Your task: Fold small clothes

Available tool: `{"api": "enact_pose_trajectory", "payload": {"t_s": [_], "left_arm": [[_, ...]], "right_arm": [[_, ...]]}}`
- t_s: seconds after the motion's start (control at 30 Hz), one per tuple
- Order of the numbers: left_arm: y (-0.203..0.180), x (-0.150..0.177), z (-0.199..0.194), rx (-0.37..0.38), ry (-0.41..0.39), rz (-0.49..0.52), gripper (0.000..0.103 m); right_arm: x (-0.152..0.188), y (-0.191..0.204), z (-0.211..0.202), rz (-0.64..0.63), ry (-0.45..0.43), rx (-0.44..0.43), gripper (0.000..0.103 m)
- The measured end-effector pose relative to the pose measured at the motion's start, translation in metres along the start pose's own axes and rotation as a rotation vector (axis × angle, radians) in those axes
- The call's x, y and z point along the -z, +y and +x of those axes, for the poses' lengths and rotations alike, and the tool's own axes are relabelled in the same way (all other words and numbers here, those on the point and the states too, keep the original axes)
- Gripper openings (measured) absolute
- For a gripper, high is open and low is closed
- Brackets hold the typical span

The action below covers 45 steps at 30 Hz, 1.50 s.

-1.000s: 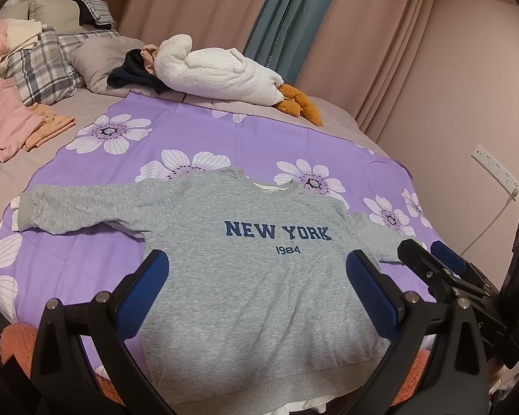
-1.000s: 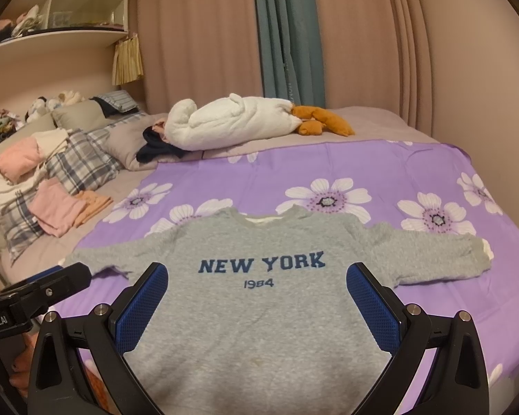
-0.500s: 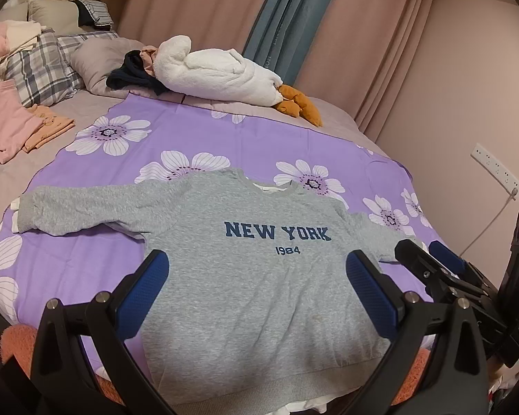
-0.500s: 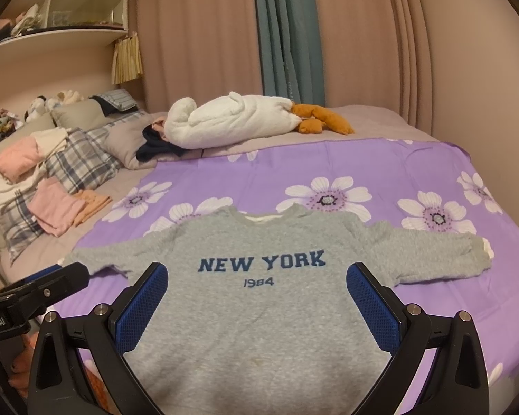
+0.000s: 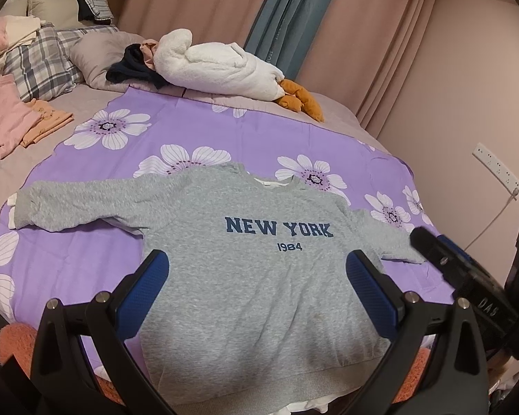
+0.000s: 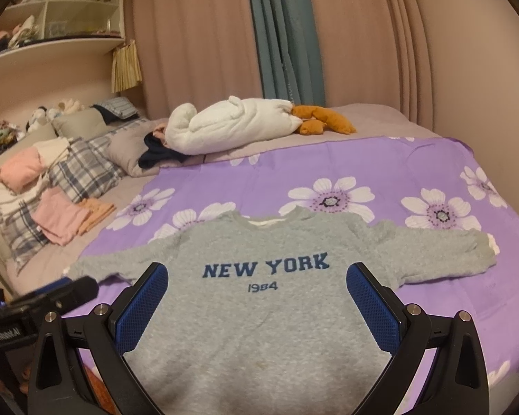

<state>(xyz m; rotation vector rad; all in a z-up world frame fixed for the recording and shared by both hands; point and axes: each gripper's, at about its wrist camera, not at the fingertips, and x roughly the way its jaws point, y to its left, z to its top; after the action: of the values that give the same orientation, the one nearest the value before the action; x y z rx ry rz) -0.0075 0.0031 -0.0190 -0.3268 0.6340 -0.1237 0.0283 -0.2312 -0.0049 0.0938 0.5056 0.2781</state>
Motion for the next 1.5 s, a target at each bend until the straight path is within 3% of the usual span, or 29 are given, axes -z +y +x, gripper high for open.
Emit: {"api": "enact_pose_trajectory", "payload": {"t_s": [0.13,0.3,0.47,0.7,0.97,1.17,1.5], "left_arm": [[0.000,0.000,0.008,0.010,0.020,-0.003,0.102],[-0.002,0.001,0.020,0.032,0.043,-0.002,0.102],[-0.009,0.001,0.036,0.044,0.081,0.009,0.102],[-0.017,0.006,0.063,0.041,0.139,-0.010,0.098],[-0.029,0.011,0.086,-0.016,0.166,0.009,0.094],[-0.036,0.016,0.104,-0.011,0.220,-0.002,0.092],[-0.042,0.030,0.123,-0.003,0.292,-0.012,0.092]], "right_arm": [[-0.007,-0.007,0.000,0.018,-0.013,-0.002,0.102],[-0.023,-0.022,-0.005,0.025,-0.047,-0.090,0.102],[-0.044,-0.038,-0.009,-0.011,-0.110,-0.052,0.102],[-0.072,-0.073,0.006,0.026,-0.129,-0.035,0.102],[-0.092,-0.124,0.035,0.106,-0.104,0.030,0.102],[-0.080,-0.163,0.057,0.211,-0.029,0.028,0.102],[-0.064,-0.220,0.059,0.406,0.009,0.137,0.102]]}}
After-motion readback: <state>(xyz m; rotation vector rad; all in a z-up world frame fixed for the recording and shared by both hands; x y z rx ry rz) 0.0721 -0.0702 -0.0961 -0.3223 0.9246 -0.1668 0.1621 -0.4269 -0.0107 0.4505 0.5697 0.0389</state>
